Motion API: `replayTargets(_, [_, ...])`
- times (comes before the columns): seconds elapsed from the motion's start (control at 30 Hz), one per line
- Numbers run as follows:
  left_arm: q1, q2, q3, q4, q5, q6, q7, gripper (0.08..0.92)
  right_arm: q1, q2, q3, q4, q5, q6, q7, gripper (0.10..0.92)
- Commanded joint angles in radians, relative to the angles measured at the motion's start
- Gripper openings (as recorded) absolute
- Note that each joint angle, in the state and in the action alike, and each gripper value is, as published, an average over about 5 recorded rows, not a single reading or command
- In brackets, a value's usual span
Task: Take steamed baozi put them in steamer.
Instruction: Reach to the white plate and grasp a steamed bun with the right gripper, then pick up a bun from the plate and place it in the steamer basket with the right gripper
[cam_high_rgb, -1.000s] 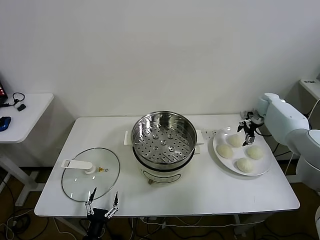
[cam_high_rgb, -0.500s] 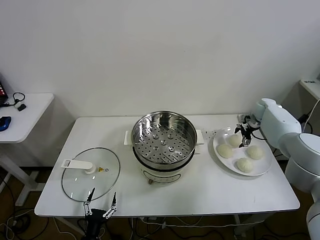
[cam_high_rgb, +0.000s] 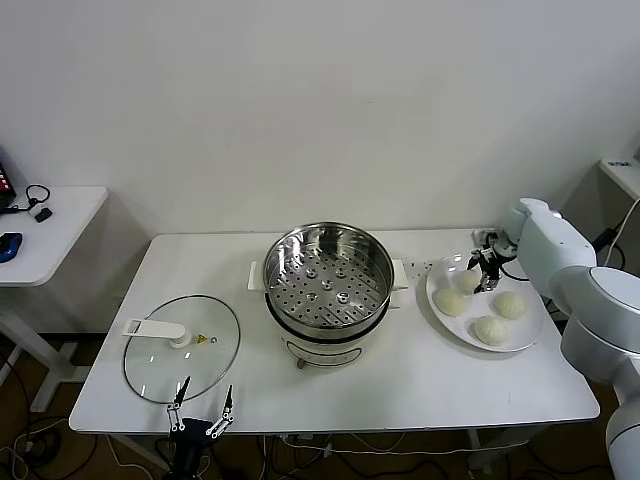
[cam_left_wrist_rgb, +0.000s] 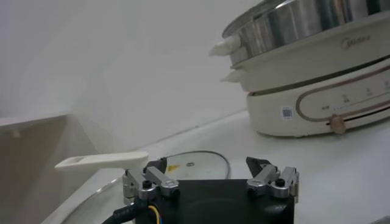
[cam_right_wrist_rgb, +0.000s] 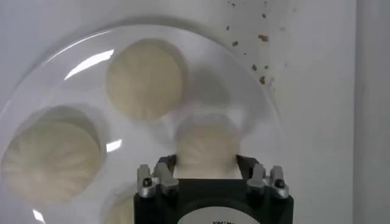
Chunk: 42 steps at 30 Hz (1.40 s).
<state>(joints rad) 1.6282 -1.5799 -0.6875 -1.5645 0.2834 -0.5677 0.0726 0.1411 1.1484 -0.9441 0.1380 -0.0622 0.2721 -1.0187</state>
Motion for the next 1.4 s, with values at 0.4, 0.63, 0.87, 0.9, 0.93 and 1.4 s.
replayTargets(0.4, [0.004, 0.001, -0.005, -0.002, 0.007, -0.004, -0.004, 0.823, 0.051, -0.067, -0.056, 0.147, 0.028, 0.003, -0.01, 0.624])
replayTargets(0.63, [0.011, 0.003, -0.013, -0.01, 0.013, -0.009, -0.007, 0.823, 0.203, -0.214, -0.272, 0.475, 0.148, -0.008, -0.015, 0.619])
replayTargets(0.87, [0.013, 0.005, -0.016, -0.02, 0.015, -0.009, -0.007, 0.823, 0.487, -0.297, -0.51, 0.807, 0.191, 0.103, 0.032, 0.619])
replayTargets(0.9, [0.013, 0.005, -0.015, -0.022, 0.015, -0.009, -0.007, 0.823, 0.53, -0.295, -0.542, 0.835, 0.195, 0.131, 0.04, 0.619])
replayTargets(0.93, [0.014, 0.005, -0.015, -0.024, 0.016, -0.009, -0.007, 0.823, 0.568, -0.292, -0.567, 0.859, 0.199, 0.154, 0.047, 0.619])
replayTargets(1.4, [0.014, 0.0, -0.013, -0.032, 0.024, -0.008, -0.008, 0.823, 0.762, -0.118, -0.664, 1.041, 0.298, 0.497, 0.119, 0.619])
